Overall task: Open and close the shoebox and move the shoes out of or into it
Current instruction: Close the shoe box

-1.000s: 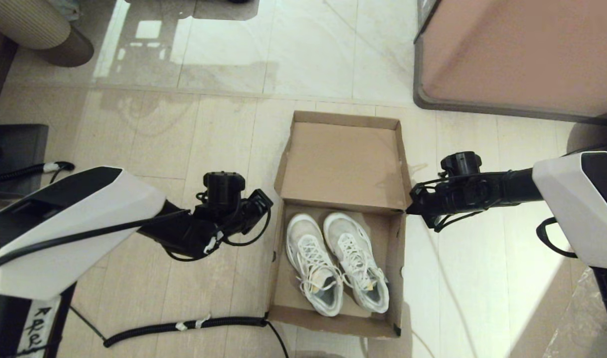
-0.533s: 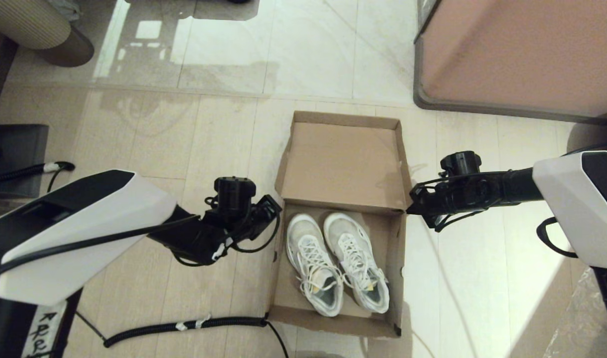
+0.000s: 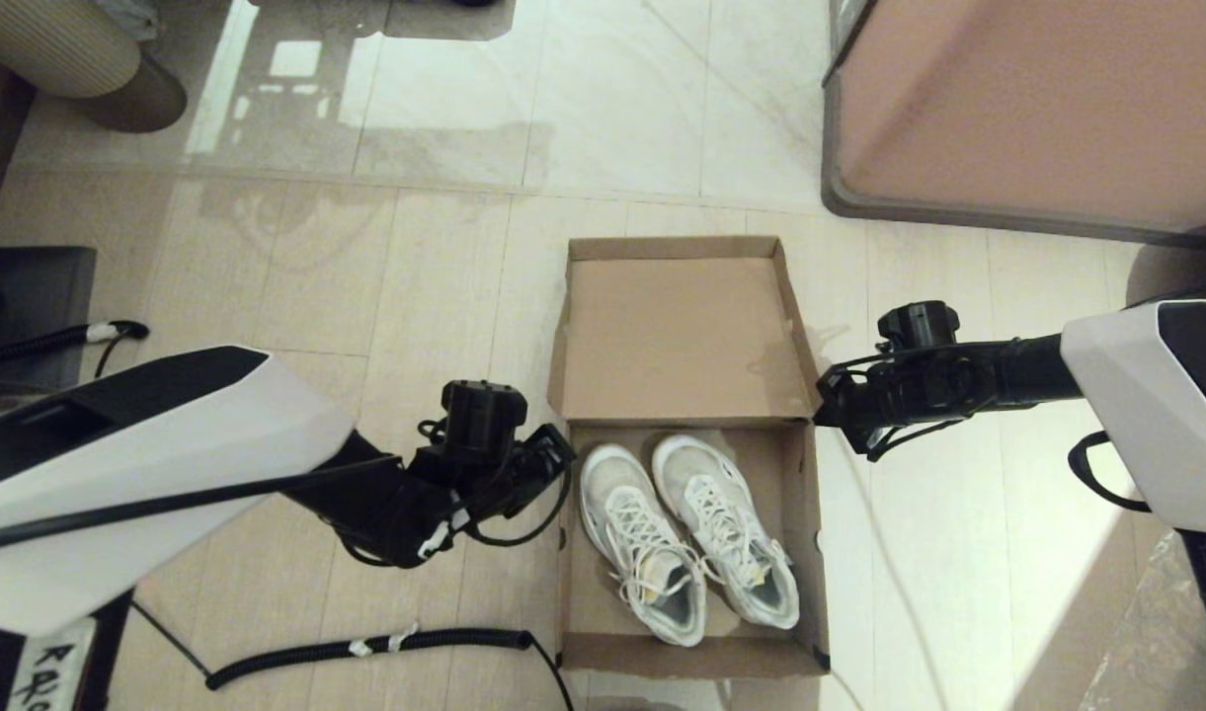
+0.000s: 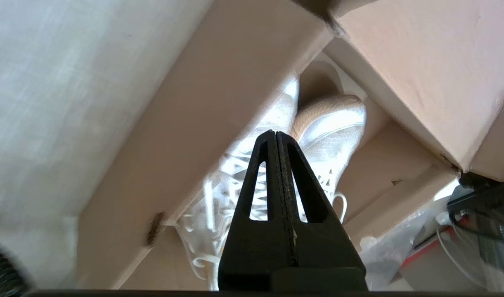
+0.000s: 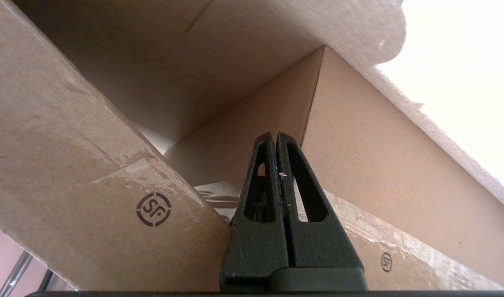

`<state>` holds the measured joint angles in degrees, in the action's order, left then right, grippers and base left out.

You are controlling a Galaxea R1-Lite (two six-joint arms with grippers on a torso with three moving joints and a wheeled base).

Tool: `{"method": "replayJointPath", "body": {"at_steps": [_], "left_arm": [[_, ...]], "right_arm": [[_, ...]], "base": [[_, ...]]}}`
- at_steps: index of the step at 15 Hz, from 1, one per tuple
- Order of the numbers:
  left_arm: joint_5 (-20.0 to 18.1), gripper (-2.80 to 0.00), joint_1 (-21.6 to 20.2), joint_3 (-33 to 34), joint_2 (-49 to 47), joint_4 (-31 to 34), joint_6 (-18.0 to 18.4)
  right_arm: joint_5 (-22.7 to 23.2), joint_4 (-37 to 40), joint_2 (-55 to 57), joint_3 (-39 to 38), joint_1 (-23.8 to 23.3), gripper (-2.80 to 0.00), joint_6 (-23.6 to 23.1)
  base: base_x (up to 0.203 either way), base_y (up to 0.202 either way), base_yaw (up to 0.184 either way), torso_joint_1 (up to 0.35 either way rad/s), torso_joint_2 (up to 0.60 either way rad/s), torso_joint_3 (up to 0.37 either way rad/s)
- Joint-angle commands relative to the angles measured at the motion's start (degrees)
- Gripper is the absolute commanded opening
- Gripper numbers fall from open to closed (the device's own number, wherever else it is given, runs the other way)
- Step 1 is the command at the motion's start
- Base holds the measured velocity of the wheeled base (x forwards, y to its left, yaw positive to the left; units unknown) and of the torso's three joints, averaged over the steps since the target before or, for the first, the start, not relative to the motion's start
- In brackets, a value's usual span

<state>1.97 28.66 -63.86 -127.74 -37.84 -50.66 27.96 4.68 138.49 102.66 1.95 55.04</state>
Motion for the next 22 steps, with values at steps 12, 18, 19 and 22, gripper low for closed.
{"method": "replayJointPath", "body": {"at_steps": [12,18,19,22], "left_arm": [[0.0,-2.80,-3.2,1.9,6.7,-0.2,0.5],[-0.5,-2.80,-5.7,-0.4,6.9,-0.9,3.8],[-2.0,-2.80,-5.7,-1.6,6.9,-0.9,3.9],[-5.5,-2.80,-5.8,-5.5,6.3,-0.4,5.9]], "right_arm": [[-2.5,0.2,-6.1,-7.6,-2.0,-2.80,0.2],[-2.4,0.1,-6.8,-4.7,-2.9,-2.80,-0.5],[-2.4,0.1,-5.6,-2.6,-3.2,-2.80,-0.6],[-2.4,0.8,-1.4,4.6,-4.3,-2.80,-2.2]], "base": [[0.000,0.000,0.000,0.000,0.00,0.000],[0.000,0.000,0.000,0.000,0.00,0.000],[0.000,0.000,0.000,0.000,0.00,0.000],[0.000,0.000,0.000,0.000,0.00,0.000]]}}
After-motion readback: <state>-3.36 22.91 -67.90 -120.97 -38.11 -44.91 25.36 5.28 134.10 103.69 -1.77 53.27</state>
